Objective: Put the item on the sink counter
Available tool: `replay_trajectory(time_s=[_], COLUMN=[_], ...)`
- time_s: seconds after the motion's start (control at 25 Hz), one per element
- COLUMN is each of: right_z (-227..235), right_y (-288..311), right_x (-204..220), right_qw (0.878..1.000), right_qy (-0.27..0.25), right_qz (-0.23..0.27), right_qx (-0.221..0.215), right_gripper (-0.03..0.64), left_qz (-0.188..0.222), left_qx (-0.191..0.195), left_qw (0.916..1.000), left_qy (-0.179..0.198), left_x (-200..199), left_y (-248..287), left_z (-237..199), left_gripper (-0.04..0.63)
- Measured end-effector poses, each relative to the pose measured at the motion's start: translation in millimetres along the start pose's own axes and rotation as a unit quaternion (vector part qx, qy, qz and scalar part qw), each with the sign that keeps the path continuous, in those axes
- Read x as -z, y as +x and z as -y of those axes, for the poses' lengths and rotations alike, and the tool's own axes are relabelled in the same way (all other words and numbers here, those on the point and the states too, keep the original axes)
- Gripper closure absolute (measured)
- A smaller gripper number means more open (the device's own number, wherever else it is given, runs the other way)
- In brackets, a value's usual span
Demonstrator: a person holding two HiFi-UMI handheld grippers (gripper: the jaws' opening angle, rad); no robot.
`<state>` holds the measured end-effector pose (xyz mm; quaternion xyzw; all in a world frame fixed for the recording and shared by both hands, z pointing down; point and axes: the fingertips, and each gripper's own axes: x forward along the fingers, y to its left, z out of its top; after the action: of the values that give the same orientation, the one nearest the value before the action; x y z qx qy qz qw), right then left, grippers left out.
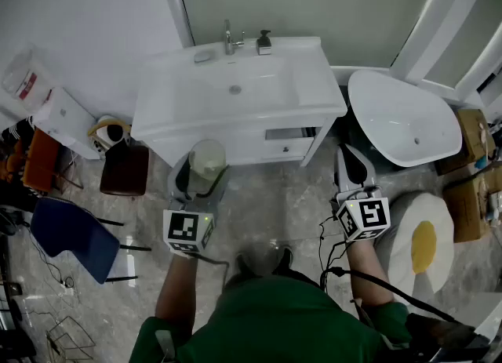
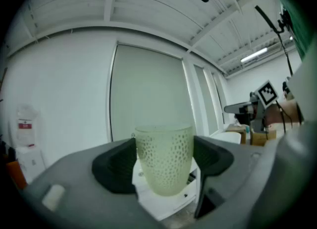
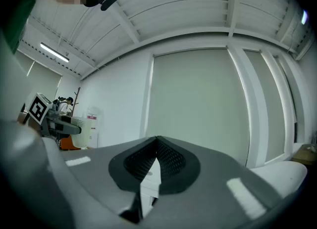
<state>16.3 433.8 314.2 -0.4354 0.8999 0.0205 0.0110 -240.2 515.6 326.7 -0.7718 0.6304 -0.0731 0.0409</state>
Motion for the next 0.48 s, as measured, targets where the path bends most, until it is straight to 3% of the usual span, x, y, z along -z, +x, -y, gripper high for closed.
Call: replay_trajectory(time_s=[0.48], right_z=[31], right_y=[-12], right_x=[2], right_qw=[0.999], right_qy=[0.022], right_qz=[0.016], right_qx=[-0.021], right_gripper=[0.62], left_qz=[0.001], left_qx=[-0.013], left_qw=[0.9999], left_qy=[0.002], left_x=[-10], left_y=[16], left_z=[30], left_gripper=[0.244])
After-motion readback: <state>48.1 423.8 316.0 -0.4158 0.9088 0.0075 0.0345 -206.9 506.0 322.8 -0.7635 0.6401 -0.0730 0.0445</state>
